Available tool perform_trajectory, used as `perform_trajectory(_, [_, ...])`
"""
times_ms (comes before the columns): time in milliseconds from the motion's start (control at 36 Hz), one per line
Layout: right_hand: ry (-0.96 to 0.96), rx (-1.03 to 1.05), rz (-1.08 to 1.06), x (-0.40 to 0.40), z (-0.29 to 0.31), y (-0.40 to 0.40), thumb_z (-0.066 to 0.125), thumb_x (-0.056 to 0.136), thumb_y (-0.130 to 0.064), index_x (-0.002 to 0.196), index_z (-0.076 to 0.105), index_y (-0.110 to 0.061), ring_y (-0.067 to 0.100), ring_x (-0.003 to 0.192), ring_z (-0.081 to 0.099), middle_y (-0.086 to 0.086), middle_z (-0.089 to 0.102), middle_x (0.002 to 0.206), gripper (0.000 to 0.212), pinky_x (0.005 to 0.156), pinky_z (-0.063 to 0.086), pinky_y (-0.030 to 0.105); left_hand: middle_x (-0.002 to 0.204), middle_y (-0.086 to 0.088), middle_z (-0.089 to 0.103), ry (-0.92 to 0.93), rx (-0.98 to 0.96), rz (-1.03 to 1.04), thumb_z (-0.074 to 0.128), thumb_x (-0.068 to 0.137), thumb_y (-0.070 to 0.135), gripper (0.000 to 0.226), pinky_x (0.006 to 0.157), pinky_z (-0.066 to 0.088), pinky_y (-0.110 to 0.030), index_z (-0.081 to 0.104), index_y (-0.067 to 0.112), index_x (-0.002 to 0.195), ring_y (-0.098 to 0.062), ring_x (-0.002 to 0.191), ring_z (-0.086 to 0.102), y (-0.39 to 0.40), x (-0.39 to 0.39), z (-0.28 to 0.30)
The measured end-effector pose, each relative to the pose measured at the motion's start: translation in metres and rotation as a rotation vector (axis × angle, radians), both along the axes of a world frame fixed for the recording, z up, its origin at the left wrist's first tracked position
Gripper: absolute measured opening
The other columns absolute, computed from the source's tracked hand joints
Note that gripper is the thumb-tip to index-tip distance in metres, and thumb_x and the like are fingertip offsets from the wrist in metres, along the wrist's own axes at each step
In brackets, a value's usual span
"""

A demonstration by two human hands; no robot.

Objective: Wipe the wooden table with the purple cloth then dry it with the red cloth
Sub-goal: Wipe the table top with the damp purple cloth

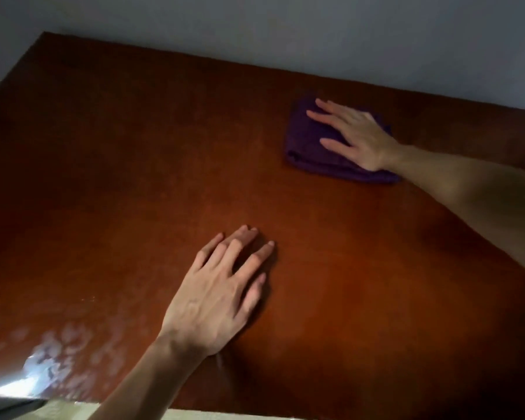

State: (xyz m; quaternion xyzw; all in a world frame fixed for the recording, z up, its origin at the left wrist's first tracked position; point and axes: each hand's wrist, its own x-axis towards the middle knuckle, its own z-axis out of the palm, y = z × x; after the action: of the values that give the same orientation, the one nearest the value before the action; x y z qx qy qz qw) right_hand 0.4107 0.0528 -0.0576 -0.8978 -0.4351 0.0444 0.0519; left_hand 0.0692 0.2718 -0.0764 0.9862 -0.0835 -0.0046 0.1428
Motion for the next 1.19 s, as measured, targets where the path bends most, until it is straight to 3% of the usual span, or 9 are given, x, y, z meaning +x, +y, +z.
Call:
perform_trajectory(139, [0.001, -0.015, -0.007, 0.046, 0.006, 0.003, 0.027, 0.1, -0.067, 0.161, 0.021, -0.043, 0.016, 0.158, 0.016, -0.009, 0.014, 0.172, 0.065, 0.12, 0.016, 0.039, 0.161, 0.002, 0.034, 0.01, -0.026, 0.008, 0.024, 0.108, 0.044, 0.051, 0.122, 0.02, -0.04, 0.032, 0.031, 0.157, -0.011, 0.154, 0.02, 0.0, 0.0, 0.002])
perform_trajectory(278, [-0.003, 0.072, -0.271, 0.054, 0.002, 0.013, 0.032, 0.104, -0.063, 0.16, 0.024, -0.043, 0.02, 0.158, 0.018, -0.003, 0.018, 0.172, 0.06, 0.124, 0.017, 0.047, 0.161, 0.003, 0.033, 0.009, -0.036, 0.009, 0.029, 0.107, 0.044, 0.051, 0.123, 0.02, -0.04, 0.032, 0.033, 0.156, -0.01, 0.154, 0.019, 0.0, -0.004, 0.003])
perform_trajectory(472, [0.039, 0.084, -0.565, 0.008, 0.009, 0.014, 0.021, 0.095, -0.081, 0.163, 0.014, -0.04, 0.02, 0.16, 0.005, 0.001, 0.006, 0.174, 0.08, 0.128, 0.006, 0.044, 0.162, 0.002, 0.031, 0.026, -0.032, 0.02, 0.027, 0.106, 0.049, 0.052, 0.126, 0.012, -0.035, 0.031, 0.036, 0.156, -0.01, 0.154, 0.017, -0.001, -0.004, 0.004])
perform_trajectory(611, [-0.004, 0.082, -0.691, -0.06, 0.001, -0.001, 0.022, 0.094, -0.081, 0.163, 0.015, -0.038, 0.02, 0.16, 0.006, 0.001, 0.008, 0.174, 0.081, 0.127, 0.007, 0.043, 0.161, 0.0, 0.033, 0.014, -0.062, 0.032, 0.028, 0.104, 0.05, 0.053, 0.125, 0.013, -0.035, 0.034, 0.036, 0.155, -0.013, 0.154, 0.02, -0.002, -0.005, 0.004])
perform_trajectory(750, [-0.092, 0.123, -0.677, -0.17, -0.01, -0.036, 0.016, 0.086, -0.083, 0.161, 0.025, -0.038, 0.022, 0.158, 0.018, 0.003, 0.02, 0.172, 0.089, 0.125, 0.014, 0.044, 0.16, -0.002, 0.032, 0.013, -0.076, 0.042, 0.029, 0.103, 0.052, 0.053, 0.124, 0.018, -0.04, 0.035, 0.037, 0.154, -0.019, 0.151, 0.024, -0.002, -0.006, 0.007])
perform_trajectory(833, [-0.141, 0.14, -0.638, -0.247, -0.019, -0.06, 0.022, 0.09, -0.08, 0.161, 0.03, -0.036, 0.021, 0.157, 0.023, 0.001, 0.024, 0.17, 0.083, 0.125, 0.019, 0.045, 0.161, -0.002, 0.03, 0.03, -0.071, 0.054, 0.026, 0.103, 0.055, 0.055, 0.124, 0.016, -0.042, 0.034, 0.037, 0.154, -0.023, 0.151, 0.024, -0.002, -0.007, 0.008])
perform_trajectory(972, [-0.115, 0.113, -0.521, -0.35, -0.02, -0.102, 0.024, 0.095, -0.079, 0.163, 0.021, -0.037, 0.018, 0.159, 0.012, -0.004, 0.011, 0.173, 0.08, 0.127, 0.018, 0.047, 0.161, -0.007, 0.032, 0.018, -0.046, 0.03, 0.024, 0.102, 0.052, 0.058, 0.123, 0.017, -0.044, 0.037, 0.031, 0.154, -0.026, 0.15, 0.026, -0.005, -0.008, 0.009])
perform_trajectory(1111, [-0.062, 0.057, -0.376, -0.356, -0.014, -0.124, 0.029, 0.096, -0.08, 0.163, 0.014, -0.039, 0.015, 0.16, 0.005, -0.006, 0.004, 0.174, 0.081, 0.127, 0.014, 0.047, 0.148, -0.011, 0.046, -0.072, 0.019, 0.08, 0.032, 0.101, 0.041, 0.053, 0.107, 0.035, -0.049, 0.049, 0.018, 0.145, -0.033, 0.132, 0.047, -0.02, -0.009, 0.009])
perform_trajectory(1194, [-0.036, 0.045, -0.236, -0.329, -0.011, -0.131, 0.035, 0.096, -0.078, 0.163, 0.015, -0.041, 0.013, 0.16, 0.003, -0.008, 0.003, 0.173, 0.079, 0.127, 0.015, 0.046, 0.142, -0.008, 0.05, -0.138, -0.056, 0.118, 0.04, 0.098, 0.036, 0.046, 0.1, 0.038, -0.046, 0.053, 0.015, 0.137, -0.031, 0.125, 0.052, -0.048, -0.005, 0.01])
